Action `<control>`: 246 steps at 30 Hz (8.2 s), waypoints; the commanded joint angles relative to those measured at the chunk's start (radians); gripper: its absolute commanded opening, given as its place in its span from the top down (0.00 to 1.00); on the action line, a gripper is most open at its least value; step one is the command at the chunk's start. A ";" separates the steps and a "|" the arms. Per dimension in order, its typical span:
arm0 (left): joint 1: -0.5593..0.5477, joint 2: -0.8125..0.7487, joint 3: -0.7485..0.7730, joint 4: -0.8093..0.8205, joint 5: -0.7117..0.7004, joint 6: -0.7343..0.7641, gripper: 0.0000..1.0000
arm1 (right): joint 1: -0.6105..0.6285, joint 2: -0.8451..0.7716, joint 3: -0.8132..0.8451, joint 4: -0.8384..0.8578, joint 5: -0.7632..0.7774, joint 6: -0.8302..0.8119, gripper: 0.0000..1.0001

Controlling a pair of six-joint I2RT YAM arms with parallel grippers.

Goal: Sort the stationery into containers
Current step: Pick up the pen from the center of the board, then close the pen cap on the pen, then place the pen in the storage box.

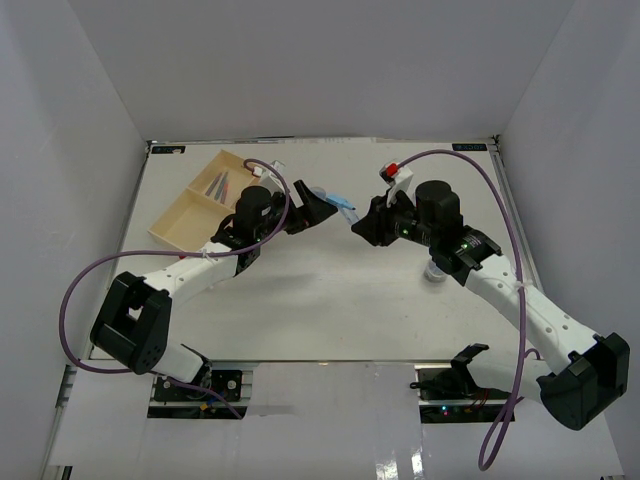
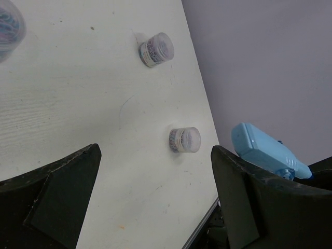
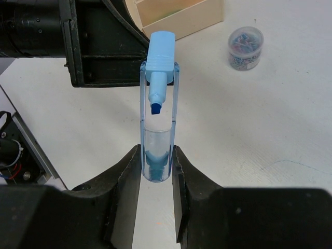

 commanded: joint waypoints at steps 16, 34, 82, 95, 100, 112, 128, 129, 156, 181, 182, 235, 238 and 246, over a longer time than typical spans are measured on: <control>-0.002 -0.062 0.052 0.004 -0.036 0.070 0.02 | 0.003 -0.031 -0.019 0.054 -0.033 0.005 0.73; -0.004 -0.085 0.069 -0.009 -0.026 0.100 0.02 | 0.005 -0.042 -0.026 0.092 -0.036 0.017 0.74; 0.056 0.042 0.827 -0.963 0.381 0.416 0.11 | 0.006 -0.119 -0.266 0.628 -0.142 -0.400 0.85; 0.050 0.091 0.819 -0.998 0.378 0.416 0.39 | 0.006 -0.050 -0.218 0.632 -0.180 -0.430 0.86; 0.044 0.099 0.808 -1.003 0.372 0.420 0.43 | 0.006 -0.038 -0.206 0.632 -0.191 -0.430 0.86; 0.030 0.104 0.801 -1.009 0.375 0.419 0.56 | 0.006 -0.028 -0.203 0.634 -0.182 -0.428 0.86; 0.013 0.110 0.771 -1.016 0.370 0.422 0.75 | 0.006 -0.012 -0.175 0.637 -0.189 -0.423 0.89; 0.012 0.111 0.767 -1.019 0.367 0.422 0.75 | 0.005 -0.012 -0.172 0.637 -0.189 -0.425 0.90; -0.041 0.116 0.664 -1.000 0.384 0.370 0.86 | 0.005 -0.016 -0.068 0.695 -0.199 -0.439 0.92; -0.058 0.122 0.620 -0.977 0.408 0.328 0.89 | 0.006 -0.021 0.006 0.741 -0.245 -0.446 0.92; -0.058 0.121 0.621 -0.973 0.407 0.328 0.89 | 0.006 -0.021 0.004 0.740 -0.245 -0.445 0.92; 0.354 0.016 0.046 0.120 -0.325 0.140 1.00 | 0.006 -0.522 -0.470 0.270 0.008 -0.244 0.10; 0.366 0.080 0.049 0.152 -0.334 0.113 1.00 | 0.006 -0.538 -0.479 0.263 0.019 -0.244 0.10; 0.377 0.217 0.078 0.214 -0.331 0.104 0.96 | 0.006 -0.547 -0.488 0.243 0.035 -0.253 0.10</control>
